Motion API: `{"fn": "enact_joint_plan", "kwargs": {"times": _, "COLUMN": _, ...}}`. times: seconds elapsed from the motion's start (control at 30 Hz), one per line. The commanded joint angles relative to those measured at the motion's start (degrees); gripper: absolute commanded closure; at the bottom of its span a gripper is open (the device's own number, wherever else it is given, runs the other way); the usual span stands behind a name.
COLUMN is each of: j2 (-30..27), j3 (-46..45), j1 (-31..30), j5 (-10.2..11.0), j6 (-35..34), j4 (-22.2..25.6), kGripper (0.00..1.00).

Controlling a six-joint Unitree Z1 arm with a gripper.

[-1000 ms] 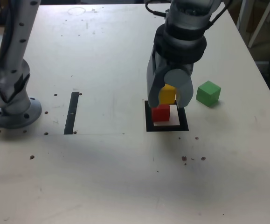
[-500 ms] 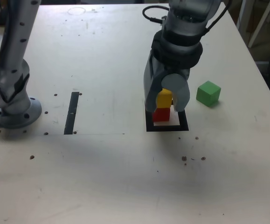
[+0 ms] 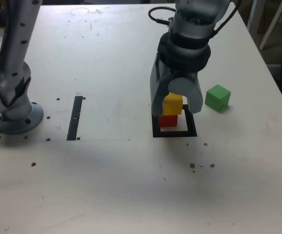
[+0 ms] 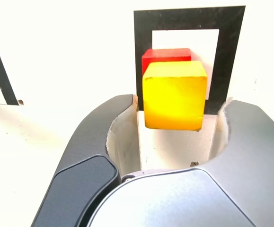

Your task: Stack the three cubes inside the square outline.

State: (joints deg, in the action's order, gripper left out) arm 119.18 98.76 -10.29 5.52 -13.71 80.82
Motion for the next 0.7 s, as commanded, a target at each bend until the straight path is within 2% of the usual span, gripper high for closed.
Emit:
{"fn": "enact_joint_plan", "kwargs": {"times": 0.0, "j2": -1.4, "j3": -0.1, "j1": 0.1, "j5": 1.2, "j6": -0.5, "j4": 1.4, "kGripper": 0.01}}
{"fn": "enact_joint_plan", "kwargs": {"times": 0.13, "j2": -3.5, "j3": 0.2, "j1": 0.1, "j5": 4.5, "j6": -0.6, "j4": 4.3, "kGripper": 0.01}}
{"fn": "enact_joint_plan", "kwargs": {"times": 0.27, "j2": -4.7, "j3": 1.6, "j1": 0.8, "j5": 7.1, "j6": 3.1, "j4": 5.6, "kGripper": 0.01}}
{"fn": "enact_joint_plan", "kwargs": {"times": 0.43, "j2": -3.6, "j3": 5.8, "j1": 3.2, "j5": 9.2, "j6": 13.7, "j4": 5.6, "kGripper": 0.0}}
{"fn": "enact_joint_plan", "kwargs": {"times": 0.67, "j2": 1.0, "j3": 13.0, "j1": 7.5, "j5": 11.7, "j6": 29.4, "j4": 4.8, "kGripper": 0.01}}
